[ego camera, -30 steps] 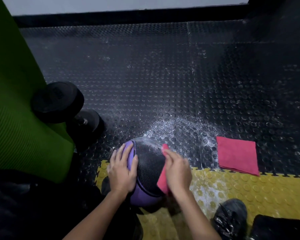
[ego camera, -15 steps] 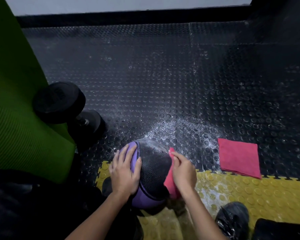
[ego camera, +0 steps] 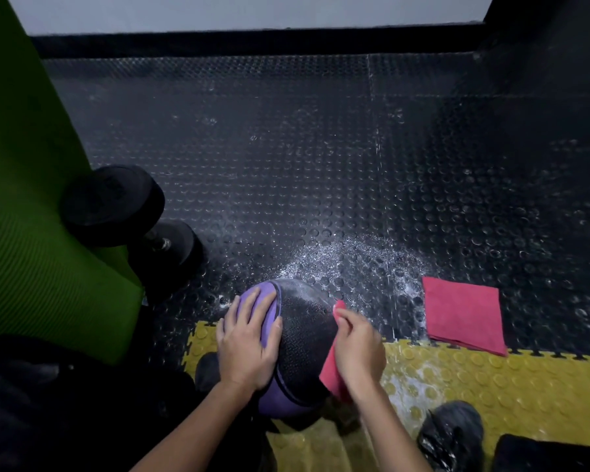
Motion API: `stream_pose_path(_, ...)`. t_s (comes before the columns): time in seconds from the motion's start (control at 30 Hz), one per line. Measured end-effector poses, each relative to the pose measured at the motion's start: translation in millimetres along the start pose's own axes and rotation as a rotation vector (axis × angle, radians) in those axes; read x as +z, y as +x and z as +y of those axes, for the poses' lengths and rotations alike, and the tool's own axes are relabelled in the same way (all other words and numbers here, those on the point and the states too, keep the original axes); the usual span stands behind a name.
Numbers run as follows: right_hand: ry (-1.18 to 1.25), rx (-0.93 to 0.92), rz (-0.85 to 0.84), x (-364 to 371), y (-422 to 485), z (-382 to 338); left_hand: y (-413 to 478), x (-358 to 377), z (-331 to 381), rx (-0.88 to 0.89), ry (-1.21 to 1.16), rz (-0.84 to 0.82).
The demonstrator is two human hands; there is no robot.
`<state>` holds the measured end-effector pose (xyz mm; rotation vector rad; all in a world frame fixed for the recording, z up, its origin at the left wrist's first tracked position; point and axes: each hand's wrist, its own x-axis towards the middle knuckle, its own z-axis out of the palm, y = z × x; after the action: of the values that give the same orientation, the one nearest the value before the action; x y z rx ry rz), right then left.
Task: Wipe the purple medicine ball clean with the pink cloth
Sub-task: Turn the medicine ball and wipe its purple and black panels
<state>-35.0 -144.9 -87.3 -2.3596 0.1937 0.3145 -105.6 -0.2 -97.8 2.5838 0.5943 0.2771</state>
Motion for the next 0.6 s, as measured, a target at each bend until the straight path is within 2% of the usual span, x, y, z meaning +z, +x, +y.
stream_pose_path(0.13,-0.060,-0.434,0.139,14.7,-31.0,-29.4,0.5,3.4,-3.8,0.018,0.026,0.001)
stream_pose_path(0.2,-0.096,-0.555,0.162,18.1,-33.3,-30.3,0.7,3.2,-5.4,-0.002,0.010,0.002)
stream_pose_path(0.27,-0.039,-0.453,0.112,13.6,-23.1,-22.1,1.6,1.8,-6.4,-0.013,-0.013,0.011)
stream_pose_path(0.37,0.063,-0.052,-0.007,2.4,-2.0,2.7,2.0,2.4,-4.2,-0.043,-0.048,0.008)
stream_pose_path(0.43,0.047,0.023,-0.008,-1.4,0.6,6.6,1.0,3.7,-2.7,-0.028,-0.036,0.015)
stream_pose_path(0.47,0.004,-0.039,0.027,-0.6,-3.8,0.1,1.4,4.5,-2.6,-0.012,-0.023,0.017)
stream_pose_path(0.53,-0.028,-0.310,0.119,6.8,-19.6,-17.5,3.2,5.9,-3.7,0.007,-0.002,0.021)
stream_pose_path(0.6,-0.065,-0.555,0.132,15.1,-34.5,-31.7,4.2,6.9,-4.6,0.007,0.003,0.030)
